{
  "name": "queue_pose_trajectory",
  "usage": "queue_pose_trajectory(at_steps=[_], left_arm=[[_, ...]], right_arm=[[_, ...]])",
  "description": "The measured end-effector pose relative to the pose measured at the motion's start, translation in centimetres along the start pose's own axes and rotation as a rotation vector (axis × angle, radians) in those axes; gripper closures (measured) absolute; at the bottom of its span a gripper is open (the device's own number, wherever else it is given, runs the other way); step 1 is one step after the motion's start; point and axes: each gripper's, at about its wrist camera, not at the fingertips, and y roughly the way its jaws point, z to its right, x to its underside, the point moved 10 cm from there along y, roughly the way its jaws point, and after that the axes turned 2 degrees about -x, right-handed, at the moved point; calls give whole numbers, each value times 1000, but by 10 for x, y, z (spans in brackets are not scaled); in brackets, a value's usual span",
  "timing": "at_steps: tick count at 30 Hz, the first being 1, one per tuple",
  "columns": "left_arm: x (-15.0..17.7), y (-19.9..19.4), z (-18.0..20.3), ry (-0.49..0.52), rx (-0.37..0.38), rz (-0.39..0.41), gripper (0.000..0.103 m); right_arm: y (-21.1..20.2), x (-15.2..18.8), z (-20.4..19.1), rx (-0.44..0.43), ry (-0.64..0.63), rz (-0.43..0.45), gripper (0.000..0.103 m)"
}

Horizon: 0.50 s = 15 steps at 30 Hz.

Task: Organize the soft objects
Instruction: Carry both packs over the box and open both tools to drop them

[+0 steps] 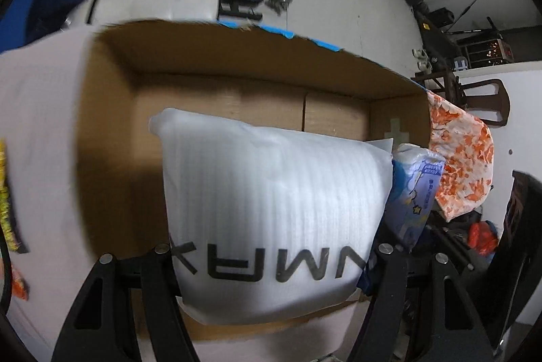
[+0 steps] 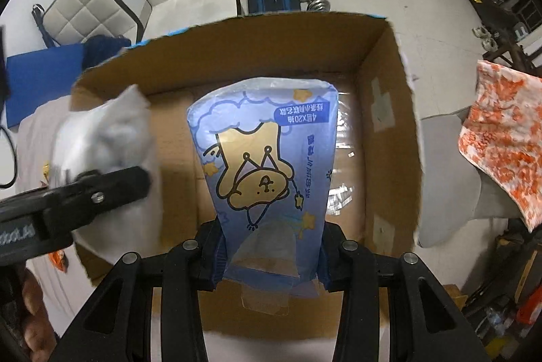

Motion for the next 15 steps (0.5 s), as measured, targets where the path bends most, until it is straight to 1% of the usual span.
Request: queue_pose_trajectory(at_steps=[2, 4, 6, 9, 11, 15], left_arm=[[-9, 14, 4, -7, 11, -21, 35], [-14, 21, 4, -2, 8, -35, 35], [-19, 28, 5, 0, 4, -48, 34], [-27, 40, 8, 34, -49, -50, 33], [-29, 44, 10, 47, -67, -50, 33], [-30, 49, 9, 47, -74, -46, 32]], right_arm=[[13, -11, 7, 5, 7, -10, 59], [25, -20, 15, 31, 3, -26, 58], [35, -27, 19, 21, 5, -42, 58], [44, -35, 18, 21, -8, -56, 57], [51, -40, 18, 31, -25, -60, 56], [64, -45, 21, 34, -34, -76, 53]])
